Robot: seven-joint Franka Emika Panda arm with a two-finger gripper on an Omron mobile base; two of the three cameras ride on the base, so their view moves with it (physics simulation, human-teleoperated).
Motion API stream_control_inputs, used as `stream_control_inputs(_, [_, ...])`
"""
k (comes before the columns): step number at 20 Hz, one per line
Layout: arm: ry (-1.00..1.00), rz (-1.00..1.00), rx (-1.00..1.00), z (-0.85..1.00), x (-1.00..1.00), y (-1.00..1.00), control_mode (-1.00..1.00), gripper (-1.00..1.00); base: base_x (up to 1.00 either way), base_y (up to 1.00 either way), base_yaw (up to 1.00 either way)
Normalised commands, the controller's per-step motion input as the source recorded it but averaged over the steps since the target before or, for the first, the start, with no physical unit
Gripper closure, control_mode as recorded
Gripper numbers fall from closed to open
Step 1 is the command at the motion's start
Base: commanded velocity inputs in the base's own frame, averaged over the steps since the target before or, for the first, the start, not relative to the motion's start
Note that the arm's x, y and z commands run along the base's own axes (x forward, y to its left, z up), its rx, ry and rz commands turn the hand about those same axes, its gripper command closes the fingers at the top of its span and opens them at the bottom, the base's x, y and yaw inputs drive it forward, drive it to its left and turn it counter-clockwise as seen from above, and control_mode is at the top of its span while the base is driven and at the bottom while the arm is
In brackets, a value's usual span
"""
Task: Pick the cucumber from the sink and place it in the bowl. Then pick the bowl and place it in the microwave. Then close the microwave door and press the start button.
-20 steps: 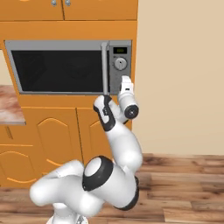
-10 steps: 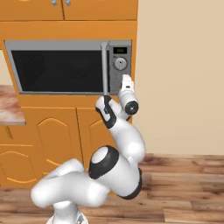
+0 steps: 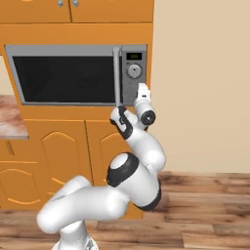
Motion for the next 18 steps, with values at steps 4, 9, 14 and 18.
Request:
stream_control_inputs(4, [0.00, 0.00, 0.00, -0.16, 0.50, -0.18, -1.00, 1.00, 0.00, 0.00, 0.00])
stream_control_inputs(9, [0.00, 0.00, 0.00, -0.21, 0.42, -0.23, -1.00, 1.00, 0.00, 0.00, 0.00])
stream_control_inputs(14, [0.00, 0.00, 0.01, -0.12, 0.19, -0.13, -1.00, 1.00, 0.00, 0.00, 0.00])
stream_control_inputs(18, [0.00, 0.00, 0.00, 0.00, 0.00, 0.00, -1.00, 1.00, 0.00, 0.00, 0.00])
